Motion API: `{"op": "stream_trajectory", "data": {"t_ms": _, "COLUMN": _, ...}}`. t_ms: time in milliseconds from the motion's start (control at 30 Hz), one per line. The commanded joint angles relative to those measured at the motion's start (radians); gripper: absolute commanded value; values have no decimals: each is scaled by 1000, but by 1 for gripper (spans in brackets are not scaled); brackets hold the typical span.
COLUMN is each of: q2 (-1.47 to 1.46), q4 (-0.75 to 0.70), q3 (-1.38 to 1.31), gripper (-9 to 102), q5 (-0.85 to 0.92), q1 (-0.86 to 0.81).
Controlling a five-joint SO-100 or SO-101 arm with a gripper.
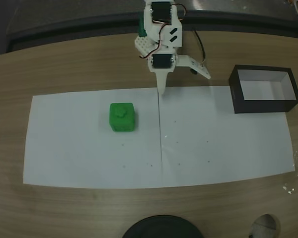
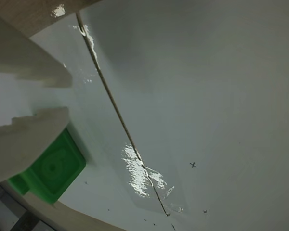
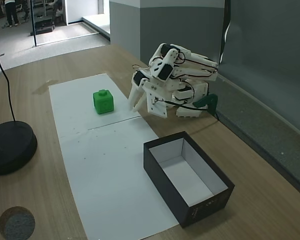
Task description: Grab a green square and put it in the box.
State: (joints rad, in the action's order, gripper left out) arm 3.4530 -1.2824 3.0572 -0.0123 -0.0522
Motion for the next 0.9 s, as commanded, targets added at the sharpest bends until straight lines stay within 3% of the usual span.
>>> {"op": "stream_trajectory", "data": {"t_ms": 0, "q2": 25, "q4": 15, "q3": -52, "gripper": 2, "q5": 2, "q1": -2}}
{"op": "stream_trajectory", "data": {"t_ms": 600, "q2": 25, "q4": 31, "q3": -49, "gripper": 2, "q5": -5, "q1": 3}}
{"op": "stream_trajectory", "data": {"t_ms": 867, "q2": 25, "q4": 549, "q3": 29, "gripper": 2, "q5": 5, "q1": -118}}
